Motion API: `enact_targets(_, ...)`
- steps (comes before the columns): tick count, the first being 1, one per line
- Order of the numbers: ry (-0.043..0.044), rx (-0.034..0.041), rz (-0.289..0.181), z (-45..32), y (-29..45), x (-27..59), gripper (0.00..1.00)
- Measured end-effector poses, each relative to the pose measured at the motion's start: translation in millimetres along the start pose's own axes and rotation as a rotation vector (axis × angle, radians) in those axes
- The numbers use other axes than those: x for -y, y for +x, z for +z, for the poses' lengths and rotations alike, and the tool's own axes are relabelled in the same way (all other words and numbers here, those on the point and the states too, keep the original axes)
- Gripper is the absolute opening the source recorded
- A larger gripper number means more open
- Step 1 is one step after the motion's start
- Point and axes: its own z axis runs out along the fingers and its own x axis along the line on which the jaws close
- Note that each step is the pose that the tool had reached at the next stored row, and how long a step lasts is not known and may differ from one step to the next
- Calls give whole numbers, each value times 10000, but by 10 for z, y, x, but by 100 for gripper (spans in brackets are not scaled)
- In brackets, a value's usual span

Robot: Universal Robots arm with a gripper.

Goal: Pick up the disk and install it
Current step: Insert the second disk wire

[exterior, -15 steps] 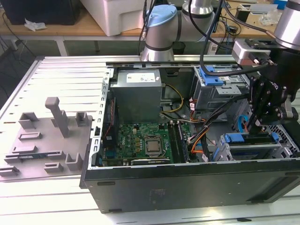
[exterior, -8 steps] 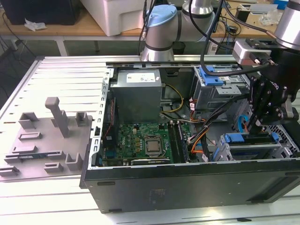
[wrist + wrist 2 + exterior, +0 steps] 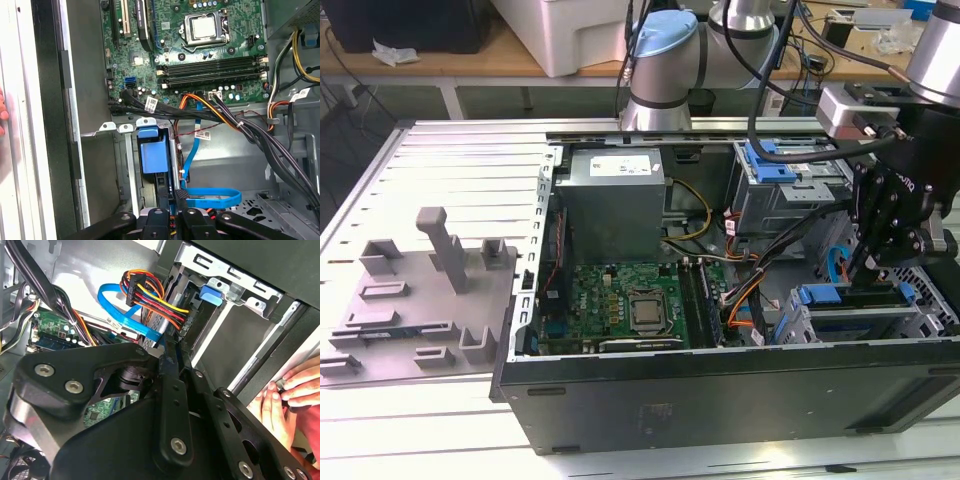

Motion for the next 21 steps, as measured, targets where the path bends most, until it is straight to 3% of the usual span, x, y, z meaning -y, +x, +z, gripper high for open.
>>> enact_targets(21,5,-6,-227,16,-2,6,16)
